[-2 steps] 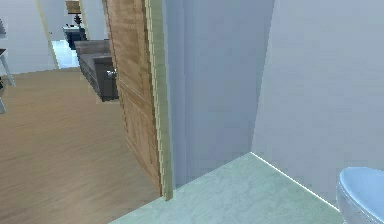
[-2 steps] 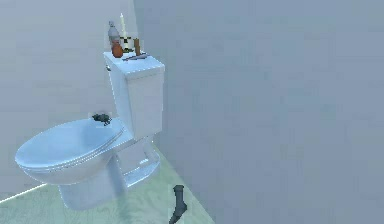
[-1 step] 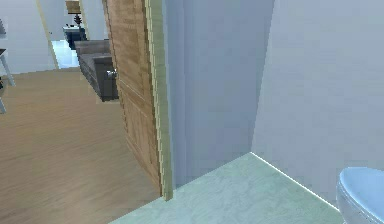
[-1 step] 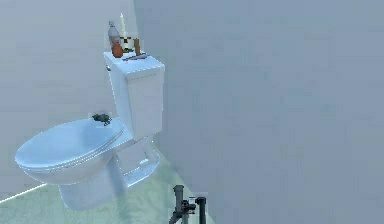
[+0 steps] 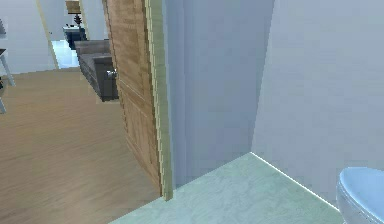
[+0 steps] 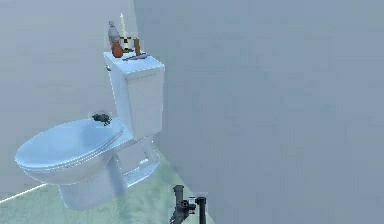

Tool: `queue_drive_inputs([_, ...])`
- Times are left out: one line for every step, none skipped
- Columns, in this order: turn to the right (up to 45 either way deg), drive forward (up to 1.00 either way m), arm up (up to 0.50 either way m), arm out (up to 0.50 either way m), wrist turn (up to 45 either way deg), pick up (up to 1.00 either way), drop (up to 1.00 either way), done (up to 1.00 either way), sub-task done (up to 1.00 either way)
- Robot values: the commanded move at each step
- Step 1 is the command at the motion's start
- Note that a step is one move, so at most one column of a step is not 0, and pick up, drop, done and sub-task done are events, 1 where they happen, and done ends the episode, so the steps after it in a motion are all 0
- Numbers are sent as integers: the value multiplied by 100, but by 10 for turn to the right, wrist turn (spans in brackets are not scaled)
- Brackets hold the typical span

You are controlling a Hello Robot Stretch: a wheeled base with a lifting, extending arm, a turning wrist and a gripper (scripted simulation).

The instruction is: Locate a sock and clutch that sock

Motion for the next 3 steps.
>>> queue_drive_inputs([0,0,0,0,450,0,0,0,0])
queue_drive_inputs([0,0,0,0,450,0,0,0,0])
queue_drive_inputs([0,0,0,0,90,0,0,0,0])
